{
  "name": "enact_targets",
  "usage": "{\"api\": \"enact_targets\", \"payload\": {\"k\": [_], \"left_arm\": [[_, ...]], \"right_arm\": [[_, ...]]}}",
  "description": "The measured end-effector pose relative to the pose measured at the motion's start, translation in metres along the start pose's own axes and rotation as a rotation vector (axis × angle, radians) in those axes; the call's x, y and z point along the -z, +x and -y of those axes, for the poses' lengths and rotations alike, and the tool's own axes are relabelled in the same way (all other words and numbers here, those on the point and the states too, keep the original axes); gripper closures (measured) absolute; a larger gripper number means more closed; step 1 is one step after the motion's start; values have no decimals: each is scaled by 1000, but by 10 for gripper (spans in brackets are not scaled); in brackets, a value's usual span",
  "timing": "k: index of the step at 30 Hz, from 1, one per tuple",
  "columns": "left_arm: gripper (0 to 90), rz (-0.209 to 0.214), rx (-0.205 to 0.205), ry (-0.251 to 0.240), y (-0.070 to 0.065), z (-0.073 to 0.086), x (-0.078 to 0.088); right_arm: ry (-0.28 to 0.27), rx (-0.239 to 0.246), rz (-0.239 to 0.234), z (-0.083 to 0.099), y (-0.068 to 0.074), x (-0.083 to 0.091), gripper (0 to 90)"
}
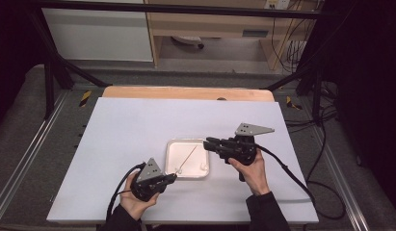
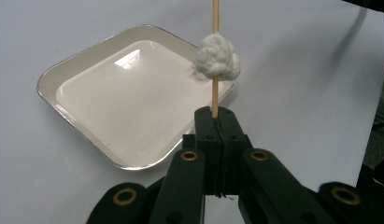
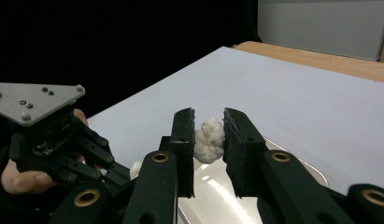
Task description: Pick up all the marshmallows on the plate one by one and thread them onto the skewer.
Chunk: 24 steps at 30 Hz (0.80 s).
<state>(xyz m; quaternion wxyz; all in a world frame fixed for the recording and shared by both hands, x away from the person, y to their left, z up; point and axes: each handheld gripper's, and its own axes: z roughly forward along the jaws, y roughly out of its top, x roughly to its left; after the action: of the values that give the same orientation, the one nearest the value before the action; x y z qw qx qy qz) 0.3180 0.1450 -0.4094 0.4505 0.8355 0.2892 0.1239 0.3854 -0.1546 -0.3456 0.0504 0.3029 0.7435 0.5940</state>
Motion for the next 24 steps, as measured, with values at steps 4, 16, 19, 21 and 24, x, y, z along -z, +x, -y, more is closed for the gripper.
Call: {"api": "enact_targets", "payload": {"k": [4, 16, 19, 21, 24], "left_arm": [[892, 2, -5, 2, -1, 0, 0], [892, 8, -21, 2, -4, -1, -2], [892, 8, -21, 2, -4, -1, -2], [892, 7, -23, 5, -4, -1, -2], [892, 3, -25, -4, -4, 0, -2]], "right_arm": [[-17, -14, -16, -3, 1, -2, 745], [-10, -38, -46, -2, 1, -10, 743], [-3, -40, -57, -1, 1, -11, 744], [3, -39, -58, -1, 1, -11, 747], [13, -43, -65, 0, 1, -12, 754]]}}
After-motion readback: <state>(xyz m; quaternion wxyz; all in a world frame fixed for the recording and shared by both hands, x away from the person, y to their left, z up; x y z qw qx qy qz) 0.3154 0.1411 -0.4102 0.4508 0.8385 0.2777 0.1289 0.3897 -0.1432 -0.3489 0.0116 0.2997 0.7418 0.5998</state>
